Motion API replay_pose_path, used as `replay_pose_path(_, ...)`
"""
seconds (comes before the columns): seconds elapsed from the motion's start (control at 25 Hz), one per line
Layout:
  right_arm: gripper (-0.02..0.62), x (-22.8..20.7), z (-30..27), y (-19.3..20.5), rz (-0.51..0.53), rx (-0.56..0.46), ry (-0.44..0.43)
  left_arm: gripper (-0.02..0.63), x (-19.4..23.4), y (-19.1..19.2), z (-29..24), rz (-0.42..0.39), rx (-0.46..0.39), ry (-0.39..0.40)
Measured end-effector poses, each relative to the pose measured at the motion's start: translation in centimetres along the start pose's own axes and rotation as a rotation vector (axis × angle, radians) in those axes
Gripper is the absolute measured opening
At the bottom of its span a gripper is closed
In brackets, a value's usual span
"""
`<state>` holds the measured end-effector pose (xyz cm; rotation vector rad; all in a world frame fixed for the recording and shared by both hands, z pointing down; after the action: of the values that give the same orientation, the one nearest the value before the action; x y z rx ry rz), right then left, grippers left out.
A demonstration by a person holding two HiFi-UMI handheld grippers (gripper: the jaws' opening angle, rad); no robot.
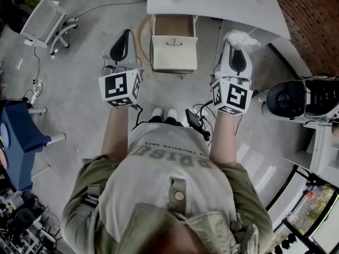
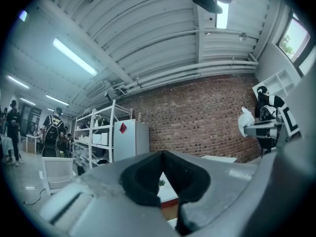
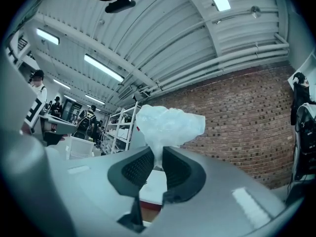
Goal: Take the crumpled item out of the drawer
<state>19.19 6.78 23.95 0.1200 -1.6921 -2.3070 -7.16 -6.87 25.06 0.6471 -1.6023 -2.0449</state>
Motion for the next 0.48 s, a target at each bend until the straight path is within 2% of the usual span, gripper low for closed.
replay_pose_path(0.48,0.054,0.10,0.01,-0.95,0.024,-0.009,0.004,0.006,0.09,-0.75,-0.54,-0.002,-0.014,0.017)
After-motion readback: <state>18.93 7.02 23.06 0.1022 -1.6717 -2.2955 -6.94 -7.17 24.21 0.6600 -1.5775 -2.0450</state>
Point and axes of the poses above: the fingertips, and each gripper's own axes: z backward along the fingers, x to its left, y out of its underside, the point moved 4 cm from there along z, backward along the fingers, and after that the axes turned 10 degrees about -x, right-handed, at the moved point
